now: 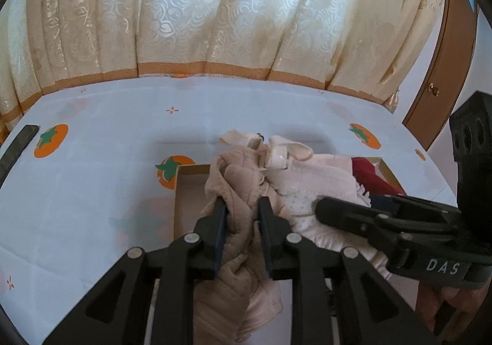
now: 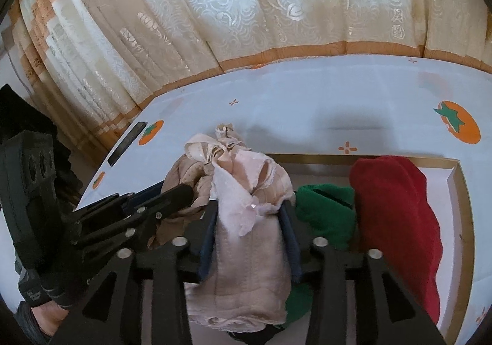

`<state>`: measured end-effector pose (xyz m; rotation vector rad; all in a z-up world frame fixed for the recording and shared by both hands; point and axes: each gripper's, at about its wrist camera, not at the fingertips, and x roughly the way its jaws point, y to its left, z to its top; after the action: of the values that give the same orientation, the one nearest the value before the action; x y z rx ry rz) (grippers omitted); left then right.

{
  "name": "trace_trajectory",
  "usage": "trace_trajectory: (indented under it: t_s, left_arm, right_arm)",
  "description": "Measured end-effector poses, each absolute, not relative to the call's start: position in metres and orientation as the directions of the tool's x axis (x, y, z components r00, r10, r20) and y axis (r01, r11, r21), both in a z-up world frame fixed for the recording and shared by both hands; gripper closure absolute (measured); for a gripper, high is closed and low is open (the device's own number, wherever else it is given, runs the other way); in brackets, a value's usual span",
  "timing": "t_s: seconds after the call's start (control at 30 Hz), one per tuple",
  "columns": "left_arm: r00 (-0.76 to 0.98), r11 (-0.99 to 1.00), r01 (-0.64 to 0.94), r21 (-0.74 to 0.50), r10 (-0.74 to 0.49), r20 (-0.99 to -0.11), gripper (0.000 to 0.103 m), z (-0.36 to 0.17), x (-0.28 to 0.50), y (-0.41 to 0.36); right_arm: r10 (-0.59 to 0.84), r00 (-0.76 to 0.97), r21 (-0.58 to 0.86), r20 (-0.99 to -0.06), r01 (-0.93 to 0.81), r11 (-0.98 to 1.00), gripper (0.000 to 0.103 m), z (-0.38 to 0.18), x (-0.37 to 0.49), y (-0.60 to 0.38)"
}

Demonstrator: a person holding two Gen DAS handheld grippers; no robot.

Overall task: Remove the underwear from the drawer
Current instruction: 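Lower both pieces into the tray and open both tools, then withdraw both open tools from the tray down into the open drawer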

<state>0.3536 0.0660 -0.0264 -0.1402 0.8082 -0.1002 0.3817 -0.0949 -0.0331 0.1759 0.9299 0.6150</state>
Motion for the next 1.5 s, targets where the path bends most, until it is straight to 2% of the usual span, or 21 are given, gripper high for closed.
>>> trace_trajectory:
  t_s: [0.03, 0.07, 0.2, 0.3, 0.43, 0.6, 0.87, 1.13, 1.5]
  left_arm:
    - [0.687, 0.986, 0.039, -0.161, -0.143, -0.712, 0.081, -0.026, 0.354, 0.065]
    - [0.690, 0.987, 0.036, -0.155, -0.136, -0.710, 0.079, -0.026, 0.353, 0.066]
    - [0.704, 0.988, 0.021, -0.154, -0.124, -0.699, 0.056, -0.023, 0.349, 0.068]
    - [0.717, 0.987, 0.022, -0.162, -0.128, -0.685, 0.053, -0.019, 0.345, 0.069]
    - [0.744, 0.984, 0.020, -0.179, -0.134, -0.655, 0.043, -0.007, 0.335, 0.070]
    - [0.775, 0.985, 0.038, -0.170, -0.137, -0.616, 0.038, 0.007, 0.317, 0.066]
    - [0.801, 0.971, 0.059, -0.231, -0.184, -0.570, 0.036, 0.022, 0.279, 0.070]
    - [0.829, 0.969, 0.118, -0.217, -0.216, -0.515, 0.032, 0.036, 0.226, 0.061]
    - [0.781, 0.951, 0.232, -0.204, -0.307, -0.544, 0.032, 0.021, 0.165, 0.033]
  right_arm:
    - [0.565, 0.439, 0.401, -0.699, -0.413, 0.818, 0.046, -0.034, 0.383, -0.096]
    - [0.570, 0.434, 0.407, -0.698, -0.414, 0.814, 0.043, -0.035, 0.383, -0.096]
    - [0.567, 0.445, 0.390, -0.693, -0.430, 0.814, 0.041, -0.031, 0.379, -0.099]
    - [0.579, 0.462, 0.405, -0.672, -0.426, 0.809, 0.038, -0.024, 0.375, -0.107]
    - [0.605, 0.480, 0.445, -0.636, -0.412, 0.795, 0.038, -0.014, 0.369, -0.122]
    - [0.626, 0.485, 0.460, -0.610, -0.426, 0.779, 0.038, -0.004, 0.353, -0.132]
    - [0.659, 0.462, 0.444, -0.594, -0.494, 0.747, 0.037, 0.010, 0.308, -0.150]
    - [0.692, 0.440, 0.416, -0.572, -0.571, 0.707, 0.037, 0.022, 0.248, -0.169]
    - [0.727, 0.415, 0.417, -0.547, -0.618, 0.666, 0.037, 0.026, 0.181, -0.194]
